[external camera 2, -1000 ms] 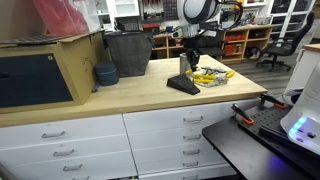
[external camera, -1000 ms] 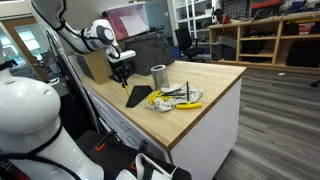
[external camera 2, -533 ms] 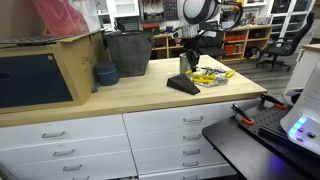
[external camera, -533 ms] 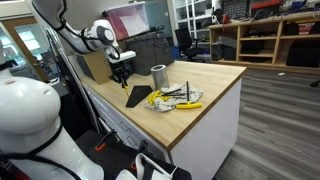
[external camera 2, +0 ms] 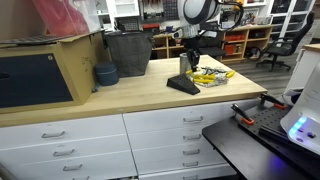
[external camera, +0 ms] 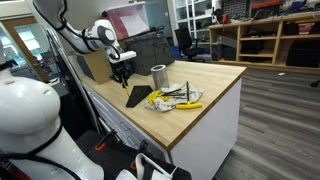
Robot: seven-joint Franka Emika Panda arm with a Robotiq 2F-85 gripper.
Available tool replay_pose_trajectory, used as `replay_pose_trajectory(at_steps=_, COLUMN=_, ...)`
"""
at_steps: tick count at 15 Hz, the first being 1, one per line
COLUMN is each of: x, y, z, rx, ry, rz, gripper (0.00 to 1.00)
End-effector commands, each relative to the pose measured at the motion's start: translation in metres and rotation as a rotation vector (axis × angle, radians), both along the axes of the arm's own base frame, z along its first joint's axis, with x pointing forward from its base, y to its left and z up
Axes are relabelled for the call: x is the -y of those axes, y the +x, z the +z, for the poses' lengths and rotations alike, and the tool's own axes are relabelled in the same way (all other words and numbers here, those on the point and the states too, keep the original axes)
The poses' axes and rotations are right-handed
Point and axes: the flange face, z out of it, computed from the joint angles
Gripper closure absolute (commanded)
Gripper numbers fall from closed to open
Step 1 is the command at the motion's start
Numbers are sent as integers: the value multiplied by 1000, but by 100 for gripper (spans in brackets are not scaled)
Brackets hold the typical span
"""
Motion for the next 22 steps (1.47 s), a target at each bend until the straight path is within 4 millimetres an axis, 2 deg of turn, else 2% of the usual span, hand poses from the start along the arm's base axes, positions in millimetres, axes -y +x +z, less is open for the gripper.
replay_pose_trajectory(at_steps=1, x=4, y=5, z=5, rx=0, ry=-5, rz=-32, gripper=96)
replay_pose_trajectory(at_steps=22, x=0, y=4, z=5, rx=-1, ry=14, rz=-27, gripper=96)
